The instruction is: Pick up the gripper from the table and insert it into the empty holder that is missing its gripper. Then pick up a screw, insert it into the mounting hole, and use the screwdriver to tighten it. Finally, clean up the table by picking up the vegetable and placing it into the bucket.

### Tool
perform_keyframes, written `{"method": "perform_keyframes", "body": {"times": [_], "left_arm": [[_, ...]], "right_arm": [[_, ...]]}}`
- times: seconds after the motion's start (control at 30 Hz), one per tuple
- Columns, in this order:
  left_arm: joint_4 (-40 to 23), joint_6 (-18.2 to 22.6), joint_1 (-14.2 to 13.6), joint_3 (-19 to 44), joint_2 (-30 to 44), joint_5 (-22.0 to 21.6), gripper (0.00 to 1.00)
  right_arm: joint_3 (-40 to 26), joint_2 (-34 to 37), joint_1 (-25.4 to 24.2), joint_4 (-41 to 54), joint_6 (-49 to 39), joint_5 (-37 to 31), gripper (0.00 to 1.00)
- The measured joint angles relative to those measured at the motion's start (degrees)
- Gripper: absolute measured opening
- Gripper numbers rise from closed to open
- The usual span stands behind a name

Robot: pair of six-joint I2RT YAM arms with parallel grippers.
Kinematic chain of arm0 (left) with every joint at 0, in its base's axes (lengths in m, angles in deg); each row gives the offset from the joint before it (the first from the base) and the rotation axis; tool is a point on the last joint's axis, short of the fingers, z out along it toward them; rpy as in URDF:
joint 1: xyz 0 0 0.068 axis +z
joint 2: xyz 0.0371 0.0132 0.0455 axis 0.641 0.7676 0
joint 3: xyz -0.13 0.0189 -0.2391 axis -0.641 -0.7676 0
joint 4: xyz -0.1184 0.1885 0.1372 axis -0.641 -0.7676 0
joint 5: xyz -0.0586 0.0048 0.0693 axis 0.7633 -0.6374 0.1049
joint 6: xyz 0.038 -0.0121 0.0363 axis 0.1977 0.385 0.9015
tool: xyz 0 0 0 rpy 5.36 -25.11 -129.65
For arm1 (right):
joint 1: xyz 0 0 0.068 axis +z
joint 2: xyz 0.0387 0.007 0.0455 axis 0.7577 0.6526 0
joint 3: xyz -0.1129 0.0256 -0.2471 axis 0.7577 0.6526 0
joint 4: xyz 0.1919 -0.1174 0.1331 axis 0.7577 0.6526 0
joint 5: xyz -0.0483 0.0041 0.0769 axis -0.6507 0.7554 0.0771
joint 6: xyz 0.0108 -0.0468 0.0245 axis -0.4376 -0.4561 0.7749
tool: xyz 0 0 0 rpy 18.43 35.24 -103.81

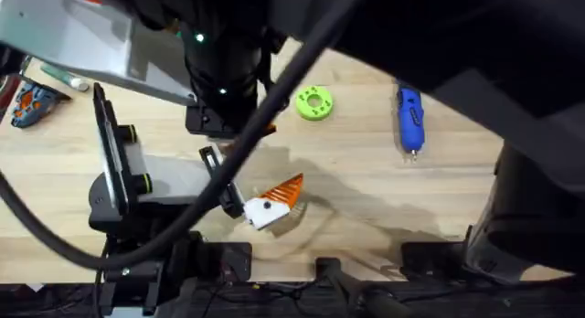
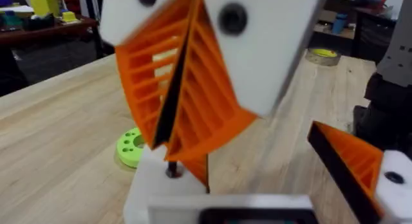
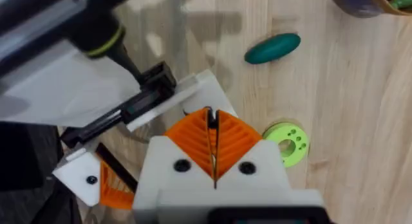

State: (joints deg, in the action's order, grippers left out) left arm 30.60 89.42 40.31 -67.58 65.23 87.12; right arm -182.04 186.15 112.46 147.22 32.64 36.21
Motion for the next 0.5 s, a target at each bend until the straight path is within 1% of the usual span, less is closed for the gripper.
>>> {"method": "perform_keyframes", "body": {"times": [0.5], "left_arm": [[0.0, 0.0, 0.0, 0.0, 0.0, 0.0, 0.985]], "right_arm": [[0.0, 0.7, -0.4, 0.2, 0.0, 0.0, 0.007]]}}
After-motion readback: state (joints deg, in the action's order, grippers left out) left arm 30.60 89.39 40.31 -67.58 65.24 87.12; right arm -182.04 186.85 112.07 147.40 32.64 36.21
